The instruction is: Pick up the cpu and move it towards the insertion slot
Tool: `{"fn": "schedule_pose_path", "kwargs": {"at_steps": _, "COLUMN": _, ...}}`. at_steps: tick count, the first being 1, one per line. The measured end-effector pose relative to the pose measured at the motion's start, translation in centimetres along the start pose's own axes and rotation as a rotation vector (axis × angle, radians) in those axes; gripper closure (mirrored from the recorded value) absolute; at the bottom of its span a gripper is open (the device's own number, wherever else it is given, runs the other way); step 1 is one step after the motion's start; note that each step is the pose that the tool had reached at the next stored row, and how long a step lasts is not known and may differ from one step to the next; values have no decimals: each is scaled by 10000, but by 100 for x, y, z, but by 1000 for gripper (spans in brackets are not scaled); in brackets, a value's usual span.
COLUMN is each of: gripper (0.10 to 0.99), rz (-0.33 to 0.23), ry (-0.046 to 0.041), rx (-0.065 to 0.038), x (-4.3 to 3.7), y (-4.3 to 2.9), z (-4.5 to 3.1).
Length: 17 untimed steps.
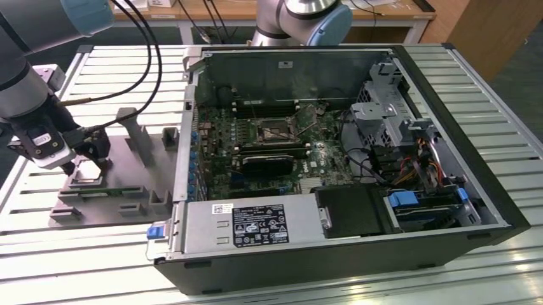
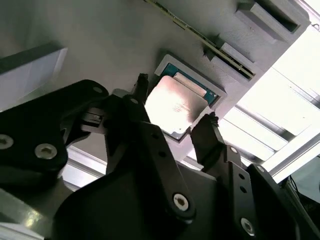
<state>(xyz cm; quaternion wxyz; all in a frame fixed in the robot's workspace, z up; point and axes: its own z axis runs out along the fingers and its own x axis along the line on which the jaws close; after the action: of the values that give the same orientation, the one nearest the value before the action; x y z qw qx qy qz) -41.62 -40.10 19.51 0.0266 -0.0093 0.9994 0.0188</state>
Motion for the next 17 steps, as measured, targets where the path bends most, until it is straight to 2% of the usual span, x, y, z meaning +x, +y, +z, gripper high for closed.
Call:
{"fn": "schedule_pose_path", "kwargs": {"at_steps": 1, "gripper": 502, "rz": 0, "ry": 0, "rx": 0, "x": 0, "y": 0, "z": 0}}
{"fn": "schedule_pose_path", "kwargs": {"at_steps": 2, "gripper": 439, "rz": 0, "ry": 0, "rx": 0, "x": 0, "y": 0, "z": 0}}
{"fn": "schedule_pose_path", "kwargs": {"at_steps": 7, "gripper": 439, "rz": 315, "ry": -14, "rx": 15, "x": 17, "y": 3, "z": 16}}
{"fn": "schedule_pose_path", "kwargs": {"at_steps": 17, "gripper": 439, "rz": 329, "ry": -13, "rx": 1, "x": 48, "y": 3, "z": 87}}
